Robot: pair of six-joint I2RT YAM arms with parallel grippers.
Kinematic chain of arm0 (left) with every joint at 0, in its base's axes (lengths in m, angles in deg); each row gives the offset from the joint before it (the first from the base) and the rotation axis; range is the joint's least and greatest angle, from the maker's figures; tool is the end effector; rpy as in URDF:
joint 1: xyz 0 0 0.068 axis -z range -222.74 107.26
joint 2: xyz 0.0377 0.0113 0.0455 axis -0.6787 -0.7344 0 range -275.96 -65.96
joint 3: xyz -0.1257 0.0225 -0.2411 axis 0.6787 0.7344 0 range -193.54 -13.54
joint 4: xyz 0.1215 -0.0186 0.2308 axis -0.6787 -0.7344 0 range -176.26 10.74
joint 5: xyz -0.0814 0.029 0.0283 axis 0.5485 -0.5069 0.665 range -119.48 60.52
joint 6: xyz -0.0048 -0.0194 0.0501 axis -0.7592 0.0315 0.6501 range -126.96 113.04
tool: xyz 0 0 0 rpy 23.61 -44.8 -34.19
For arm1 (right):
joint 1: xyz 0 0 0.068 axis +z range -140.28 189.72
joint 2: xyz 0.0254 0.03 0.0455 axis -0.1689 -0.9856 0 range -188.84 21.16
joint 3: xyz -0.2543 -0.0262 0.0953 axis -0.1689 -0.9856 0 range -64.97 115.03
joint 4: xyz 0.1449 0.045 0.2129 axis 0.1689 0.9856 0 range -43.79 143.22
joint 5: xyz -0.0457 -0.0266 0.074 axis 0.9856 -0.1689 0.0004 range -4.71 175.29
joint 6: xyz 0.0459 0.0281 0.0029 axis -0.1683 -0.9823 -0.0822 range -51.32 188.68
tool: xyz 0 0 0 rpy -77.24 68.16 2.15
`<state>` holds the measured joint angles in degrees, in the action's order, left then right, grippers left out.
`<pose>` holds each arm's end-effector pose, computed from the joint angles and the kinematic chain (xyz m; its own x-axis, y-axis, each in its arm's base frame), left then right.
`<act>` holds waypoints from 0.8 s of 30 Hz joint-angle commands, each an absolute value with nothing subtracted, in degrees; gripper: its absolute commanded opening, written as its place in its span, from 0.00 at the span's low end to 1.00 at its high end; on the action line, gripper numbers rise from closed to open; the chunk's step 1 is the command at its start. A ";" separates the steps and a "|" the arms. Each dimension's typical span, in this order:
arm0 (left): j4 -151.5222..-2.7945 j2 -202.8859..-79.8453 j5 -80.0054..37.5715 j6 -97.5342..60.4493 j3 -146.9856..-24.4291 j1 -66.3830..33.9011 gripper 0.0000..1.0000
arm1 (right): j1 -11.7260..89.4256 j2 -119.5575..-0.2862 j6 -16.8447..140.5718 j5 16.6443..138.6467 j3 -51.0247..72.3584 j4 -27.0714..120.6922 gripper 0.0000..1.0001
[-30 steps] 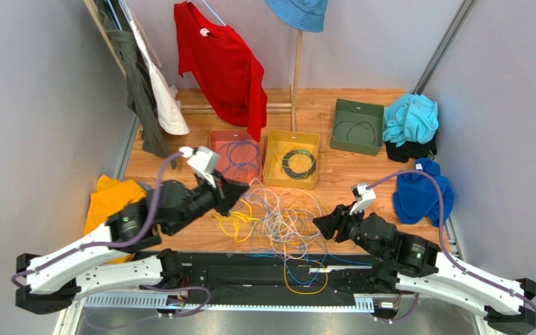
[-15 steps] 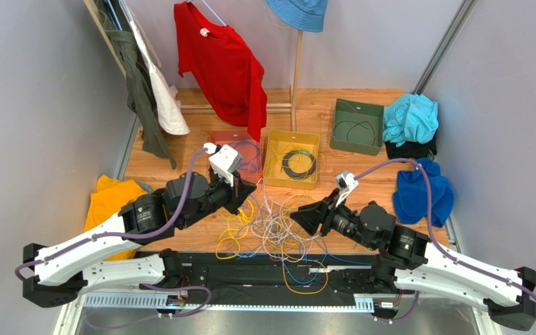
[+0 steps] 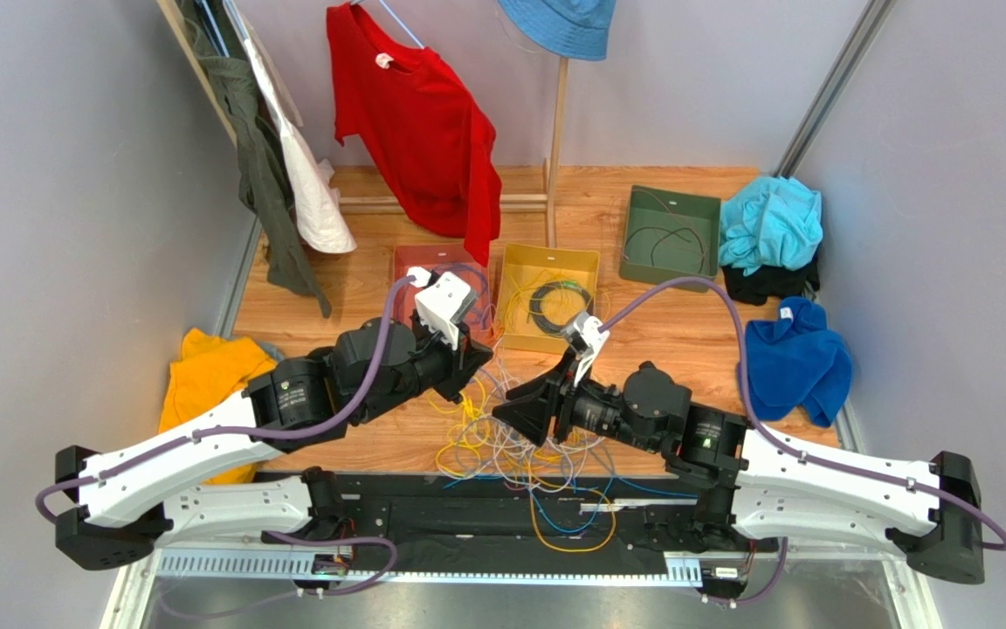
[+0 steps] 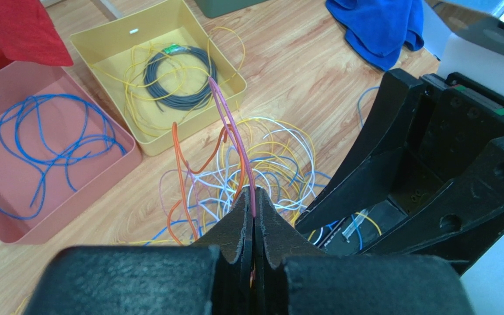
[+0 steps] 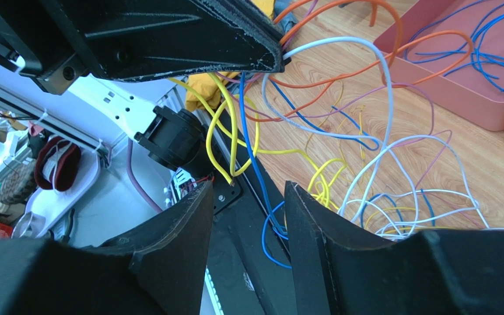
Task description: Untangle the cables
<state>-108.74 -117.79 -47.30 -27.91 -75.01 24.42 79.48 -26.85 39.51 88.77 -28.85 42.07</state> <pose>0.0837 -0.1708 0.3847 -0.3968 0.0652 -0.9156 0.6680 0.7047 -0.2393 0.0726 0.1906 0.3033 -0.4869 0.0854 -0.8693 -0.7769 0.4126 0.4757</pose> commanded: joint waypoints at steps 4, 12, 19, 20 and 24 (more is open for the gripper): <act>-107.56 -117.99 -45.39 -27.09 -77.79 24.67 0.00 | 79.95 -29.54 42.04 89.33 -25.68 37.51 0.47; -108.53 -116.24 -45.91 -28.23 -76.03 24.67 0.00 | 79.95 -27.99 41.70 94.94 -22.96 42.51 0.00; -107.30 -113.51 -48.55 -34.19 -65.41 24.67 0.66 | 79.95 -18.22 47.05 101.63 -11.63 60.77 0.00; -108.00 -113.42 -49.33 -35.08 -63.31 24.67 0.96 | 80.12 -18.04 47.75 102.33 -10.14 62.54 0.00; -109.32 -112.72 -51.62 -37.81 -59.16 24.67 0.99 | 80.12 -18.39 49.86 105.93 -5.38 67.39 0.00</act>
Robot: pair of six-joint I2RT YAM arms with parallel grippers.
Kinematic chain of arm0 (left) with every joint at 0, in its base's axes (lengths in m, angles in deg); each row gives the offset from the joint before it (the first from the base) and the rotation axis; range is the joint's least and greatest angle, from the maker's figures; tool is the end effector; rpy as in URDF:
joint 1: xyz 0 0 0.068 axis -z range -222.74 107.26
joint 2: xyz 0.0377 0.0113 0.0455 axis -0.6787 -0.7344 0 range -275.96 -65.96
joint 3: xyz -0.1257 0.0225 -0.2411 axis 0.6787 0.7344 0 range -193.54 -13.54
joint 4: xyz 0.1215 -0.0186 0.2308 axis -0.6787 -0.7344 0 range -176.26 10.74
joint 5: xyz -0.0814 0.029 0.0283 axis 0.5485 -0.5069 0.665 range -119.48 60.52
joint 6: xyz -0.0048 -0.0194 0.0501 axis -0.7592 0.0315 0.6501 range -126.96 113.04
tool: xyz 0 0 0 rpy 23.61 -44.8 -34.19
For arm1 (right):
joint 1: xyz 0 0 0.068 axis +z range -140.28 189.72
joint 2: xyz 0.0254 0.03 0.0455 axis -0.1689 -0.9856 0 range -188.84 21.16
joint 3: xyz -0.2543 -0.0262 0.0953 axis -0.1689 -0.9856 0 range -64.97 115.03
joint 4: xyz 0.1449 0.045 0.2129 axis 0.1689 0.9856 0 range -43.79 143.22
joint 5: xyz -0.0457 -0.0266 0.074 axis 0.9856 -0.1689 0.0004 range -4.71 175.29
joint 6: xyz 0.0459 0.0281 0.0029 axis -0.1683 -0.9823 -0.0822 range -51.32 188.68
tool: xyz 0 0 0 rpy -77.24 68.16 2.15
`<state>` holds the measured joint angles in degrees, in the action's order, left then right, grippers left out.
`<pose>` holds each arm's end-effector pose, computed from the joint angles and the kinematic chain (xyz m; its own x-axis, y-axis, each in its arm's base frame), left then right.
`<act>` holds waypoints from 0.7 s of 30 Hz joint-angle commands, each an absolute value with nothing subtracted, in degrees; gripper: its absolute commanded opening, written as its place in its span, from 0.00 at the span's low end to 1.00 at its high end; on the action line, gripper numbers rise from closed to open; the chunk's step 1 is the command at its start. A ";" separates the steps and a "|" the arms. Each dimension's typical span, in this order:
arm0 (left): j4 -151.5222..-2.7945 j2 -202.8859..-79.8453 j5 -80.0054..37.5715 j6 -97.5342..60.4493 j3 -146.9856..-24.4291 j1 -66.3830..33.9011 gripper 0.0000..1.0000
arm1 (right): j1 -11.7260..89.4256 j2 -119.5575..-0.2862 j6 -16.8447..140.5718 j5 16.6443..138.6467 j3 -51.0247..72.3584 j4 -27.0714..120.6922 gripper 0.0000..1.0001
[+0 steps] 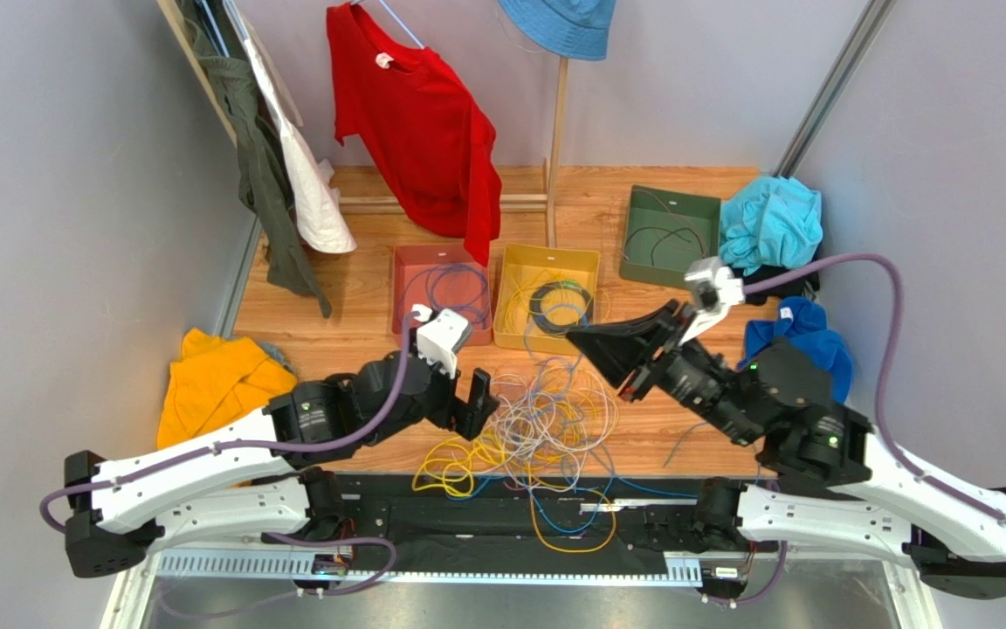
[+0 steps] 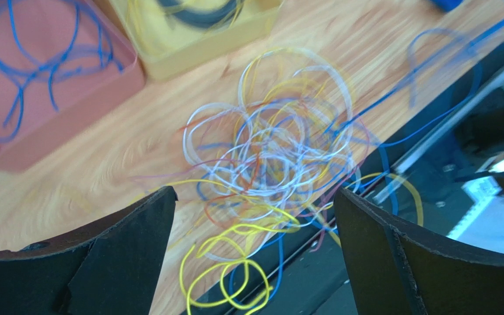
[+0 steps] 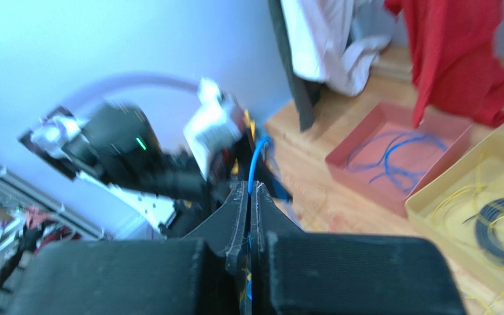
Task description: Untangle the cables
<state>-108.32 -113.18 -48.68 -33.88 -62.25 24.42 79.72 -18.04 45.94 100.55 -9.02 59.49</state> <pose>0.0804 -0.1609 0.3239 -0.5030 0.0928 -0.8593 0.5938 0.7595 -0.2656 0.0569 0.1291 0.4150 -0.2965 0.2754 -0.9145 -0.7612 0.5101 0.4004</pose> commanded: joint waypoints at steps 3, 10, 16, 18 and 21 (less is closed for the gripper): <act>-111.86 -111.75 -55.13 -40.70 -56.70 24.67 0.99 | 80.03 -19.79 50.74 106.90 -3.01 68.01 0.00; -109.94 -101.83 -55.32 -47.30 -45.56 24.67 0.99 | 79.95 -30.42 56.36 108.05 8.94 69.42 0.00; -107.21 -93.30 -52.77 -52.57 -36.06 24.67 0.97 | 79.68 -40.71 63.92 112.79 19.13 67.23 0.00; -106.25 -92.94 -51.81 -53.89 -34.20 24.67 0.97 | 79.68 -42.64 66.47 112.62 24.90 66.26 0.00; -105.46 -94.34 -50.84 -55.03 -32.44 24.67 0.97 | 79.68 -45.80 68.41 111.57 34.04 67.65 0.00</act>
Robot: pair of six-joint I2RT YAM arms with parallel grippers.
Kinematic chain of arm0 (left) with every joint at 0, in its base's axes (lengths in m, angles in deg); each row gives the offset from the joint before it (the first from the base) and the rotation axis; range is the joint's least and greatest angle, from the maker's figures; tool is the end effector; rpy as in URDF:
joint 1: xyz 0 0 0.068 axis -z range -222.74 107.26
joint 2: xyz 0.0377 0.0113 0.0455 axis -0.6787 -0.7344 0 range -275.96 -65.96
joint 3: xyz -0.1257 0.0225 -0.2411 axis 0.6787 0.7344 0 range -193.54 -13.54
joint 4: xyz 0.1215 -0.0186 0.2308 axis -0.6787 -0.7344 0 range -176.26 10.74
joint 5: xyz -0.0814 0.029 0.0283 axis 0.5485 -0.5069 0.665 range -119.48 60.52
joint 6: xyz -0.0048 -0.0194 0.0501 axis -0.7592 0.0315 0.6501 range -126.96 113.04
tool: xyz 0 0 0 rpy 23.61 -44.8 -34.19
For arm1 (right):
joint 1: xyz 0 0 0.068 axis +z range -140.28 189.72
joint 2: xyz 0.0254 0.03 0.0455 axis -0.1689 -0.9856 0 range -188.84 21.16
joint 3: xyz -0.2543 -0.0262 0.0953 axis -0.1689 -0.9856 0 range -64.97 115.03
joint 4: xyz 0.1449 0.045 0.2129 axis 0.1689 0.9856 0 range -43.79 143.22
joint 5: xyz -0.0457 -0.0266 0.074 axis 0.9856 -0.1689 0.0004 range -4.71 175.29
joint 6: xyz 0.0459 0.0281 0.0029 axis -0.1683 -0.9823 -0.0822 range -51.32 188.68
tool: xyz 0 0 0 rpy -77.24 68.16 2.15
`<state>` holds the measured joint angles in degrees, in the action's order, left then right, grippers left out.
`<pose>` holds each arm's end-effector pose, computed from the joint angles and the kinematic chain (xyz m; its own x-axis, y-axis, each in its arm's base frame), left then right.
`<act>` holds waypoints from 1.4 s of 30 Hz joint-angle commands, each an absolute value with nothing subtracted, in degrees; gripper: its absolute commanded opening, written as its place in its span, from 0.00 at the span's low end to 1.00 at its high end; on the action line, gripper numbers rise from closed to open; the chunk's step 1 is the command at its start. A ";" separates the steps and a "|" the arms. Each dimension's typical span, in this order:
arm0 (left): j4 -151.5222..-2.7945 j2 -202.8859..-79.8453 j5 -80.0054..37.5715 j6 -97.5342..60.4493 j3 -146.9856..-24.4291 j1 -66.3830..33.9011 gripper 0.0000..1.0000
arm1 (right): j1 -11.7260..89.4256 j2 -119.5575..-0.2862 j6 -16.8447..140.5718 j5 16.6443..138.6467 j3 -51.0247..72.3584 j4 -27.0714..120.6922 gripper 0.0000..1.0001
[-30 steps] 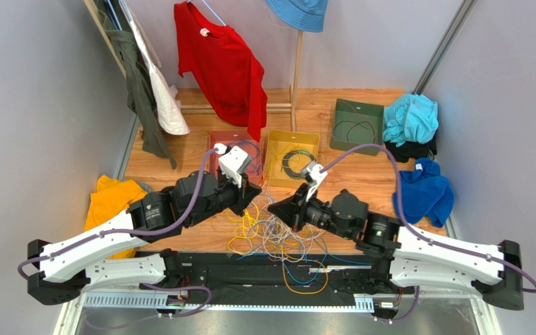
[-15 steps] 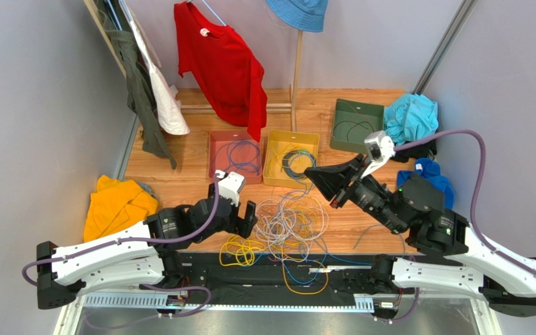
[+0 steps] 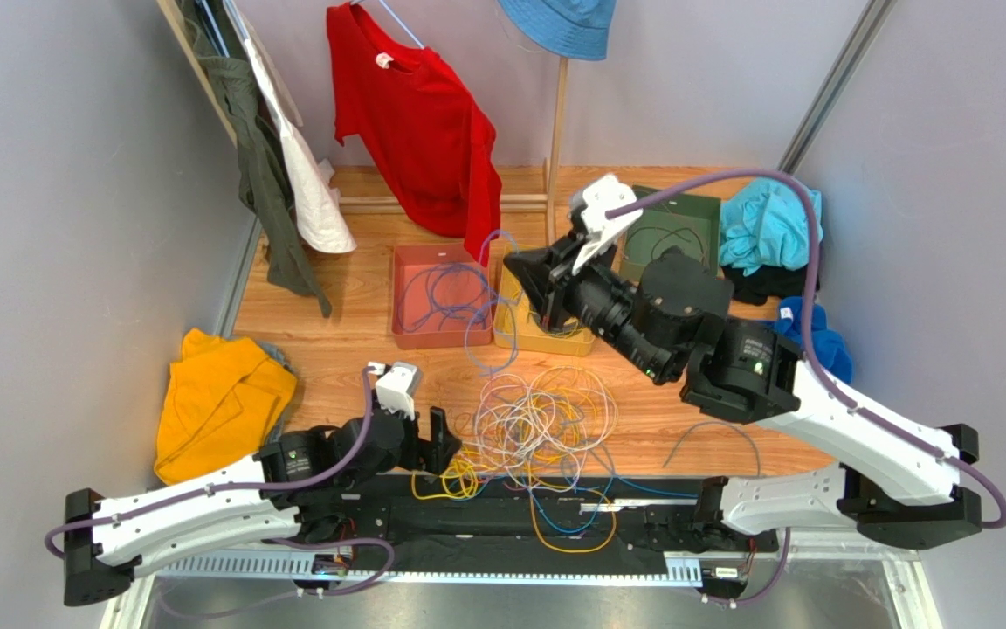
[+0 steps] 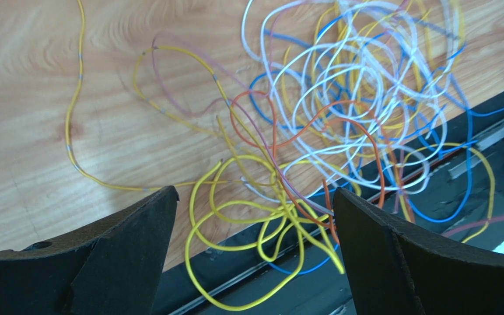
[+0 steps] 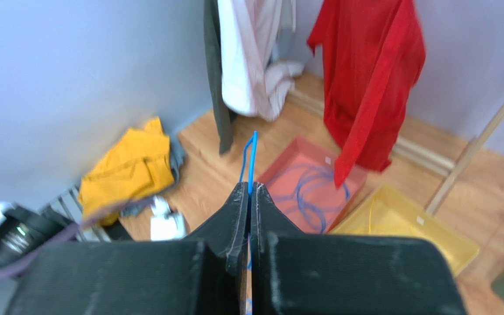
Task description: Untangle the cables
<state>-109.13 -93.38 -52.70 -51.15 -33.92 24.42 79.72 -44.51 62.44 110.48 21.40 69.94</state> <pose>0.0601 -0.1066 0.2006 -0.6722 -0.0542 -0.7384 0.3571 0.8499 -0.3876 0.0913 0.2064 0.4912 -0.0945 0.0276 -0.9951 -0.6987 0.7102 0.0861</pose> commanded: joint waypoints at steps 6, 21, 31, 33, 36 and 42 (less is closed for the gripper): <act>-107.03 -92.78 -53.47 -54.78 -33.66 24.76 0.97 | 79.68 -49.68 70.44 113.57 40.42 76.35 0.00; -115.98 -85.65 -62.77 -54.06 -42.45 24.67 0.97 | 79.60 -43.35 64.37 119.65 12.55 75.05 0.00; -136.74 -83.64 -73.70 -70.24 -47.99 24.67 0.99 | 72.93 -55.72 65.34 111.57 21.33 70.83 0.00; -135.61 -79.16 -72.90 -69.45 -46.77 24.67 0.98 | 71.43 -58.28 65.34 109.38 22.83 69.51 0.00; -134.63 -72.92 -71.67 -68.93 -44.84 24.67 0.95 | 68.18 -63.91 65.34 106.74 26.87 68.45 0.00; -135.07 -70.79 -70.79 -68.57 -44.03 24.67 0.93 | 62.46 -76.21 64.81 101.81 36.62 67.66 0.00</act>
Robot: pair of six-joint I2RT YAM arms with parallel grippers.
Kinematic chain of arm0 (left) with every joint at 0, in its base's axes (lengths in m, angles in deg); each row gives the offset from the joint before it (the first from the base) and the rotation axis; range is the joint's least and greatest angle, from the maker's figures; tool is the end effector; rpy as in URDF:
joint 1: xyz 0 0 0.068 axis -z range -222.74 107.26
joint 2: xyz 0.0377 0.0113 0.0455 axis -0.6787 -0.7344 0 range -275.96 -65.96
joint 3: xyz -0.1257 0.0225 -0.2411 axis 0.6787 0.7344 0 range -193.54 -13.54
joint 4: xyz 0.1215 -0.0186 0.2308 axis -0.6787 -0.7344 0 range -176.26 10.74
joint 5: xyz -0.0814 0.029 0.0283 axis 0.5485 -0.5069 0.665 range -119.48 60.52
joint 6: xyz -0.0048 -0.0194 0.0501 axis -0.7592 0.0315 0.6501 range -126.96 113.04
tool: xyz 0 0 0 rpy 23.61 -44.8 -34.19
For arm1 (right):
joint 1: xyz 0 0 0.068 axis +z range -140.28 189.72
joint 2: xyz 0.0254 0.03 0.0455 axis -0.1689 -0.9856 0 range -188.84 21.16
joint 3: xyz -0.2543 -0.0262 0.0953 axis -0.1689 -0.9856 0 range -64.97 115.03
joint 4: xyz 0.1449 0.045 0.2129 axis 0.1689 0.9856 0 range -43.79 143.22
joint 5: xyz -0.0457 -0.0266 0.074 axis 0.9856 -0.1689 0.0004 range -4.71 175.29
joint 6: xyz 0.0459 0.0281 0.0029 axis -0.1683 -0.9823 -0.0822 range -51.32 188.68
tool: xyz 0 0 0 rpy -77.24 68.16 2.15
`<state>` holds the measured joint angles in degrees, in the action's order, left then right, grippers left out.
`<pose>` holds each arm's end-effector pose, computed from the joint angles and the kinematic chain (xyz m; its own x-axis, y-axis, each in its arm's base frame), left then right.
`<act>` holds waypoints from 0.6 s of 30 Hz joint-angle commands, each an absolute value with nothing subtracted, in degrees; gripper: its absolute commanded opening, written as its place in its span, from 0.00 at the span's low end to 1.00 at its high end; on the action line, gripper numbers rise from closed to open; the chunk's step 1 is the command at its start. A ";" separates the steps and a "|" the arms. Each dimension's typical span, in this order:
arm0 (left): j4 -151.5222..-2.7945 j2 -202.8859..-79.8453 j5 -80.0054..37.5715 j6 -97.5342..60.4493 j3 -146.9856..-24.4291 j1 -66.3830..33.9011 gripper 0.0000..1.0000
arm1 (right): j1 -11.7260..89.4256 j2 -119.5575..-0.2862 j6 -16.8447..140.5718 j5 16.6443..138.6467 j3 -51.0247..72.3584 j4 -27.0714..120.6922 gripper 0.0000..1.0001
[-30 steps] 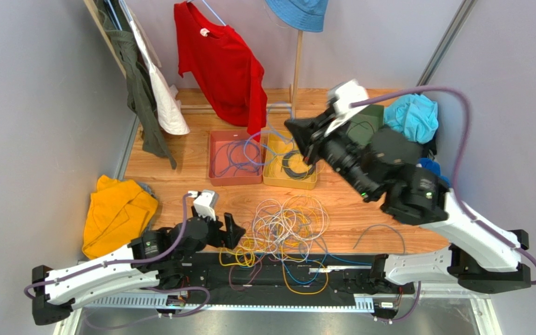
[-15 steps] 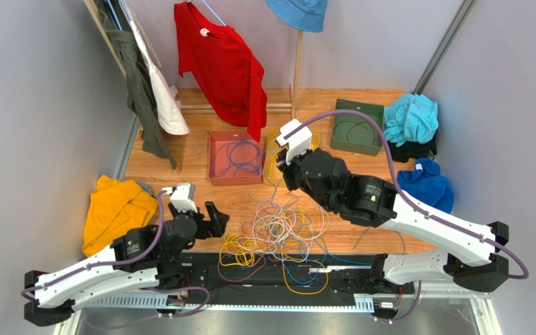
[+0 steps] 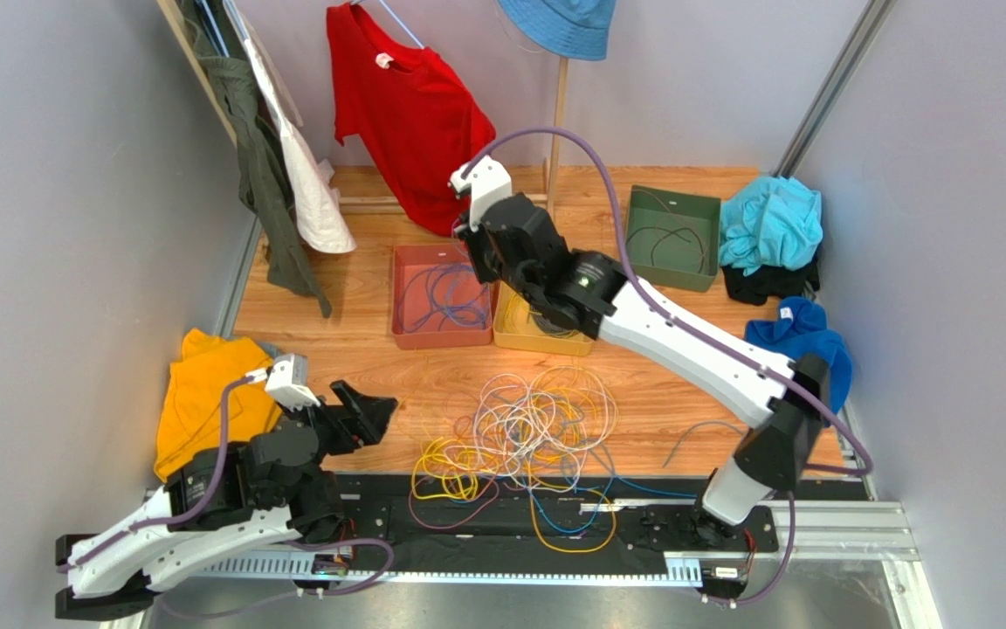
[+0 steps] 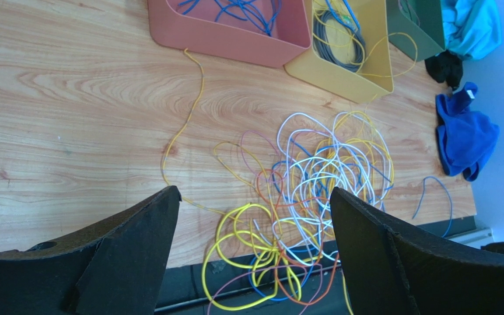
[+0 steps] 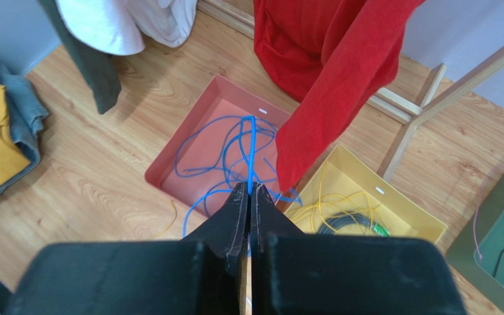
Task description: Untangle the cables
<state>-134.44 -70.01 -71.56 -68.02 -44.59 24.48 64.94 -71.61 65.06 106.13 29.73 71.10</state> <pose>0.0360 -0.0242 0.2495 -0.4873 -0.5174 -0.7035 0.0605 0.7836 -0.6182 0.2239 0.3002 0.4036 -0.2587 -0.2692 -0.9277 -0.5655 0.8208 -0.0805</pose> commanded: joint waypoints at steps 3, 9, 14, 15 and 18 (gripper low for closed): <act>-134.37 -73.60 -69.82 -67.96 -44.47 24.76 0.93 | 61.14 -82.01 64.81 100.58 41.02 67.66 0.00; -131.74 -76.59 -69.03 -66.55 -43.95 24.67 0.93 | 59.91 -91.23 63.23 98.21 42.35 64.68 0.00; -130.50 -76.24 -68.85 -65.85 -43.07 24.67 0.93 | 59.73 -96.96 61.74 94.70 41.03 62.04 0.00; -130.59 -76.24 -68.94 -65.85 -42.98 24.67 0.93 | 59.73 -97.49 61.21 93.91 40.85 61.86 0.00; -130.59 -76.15 -69.29 -65.59 -42.98 24.67 0.93 | 59.91 -97.76 59.72 91.97 38.66 59.93 0.00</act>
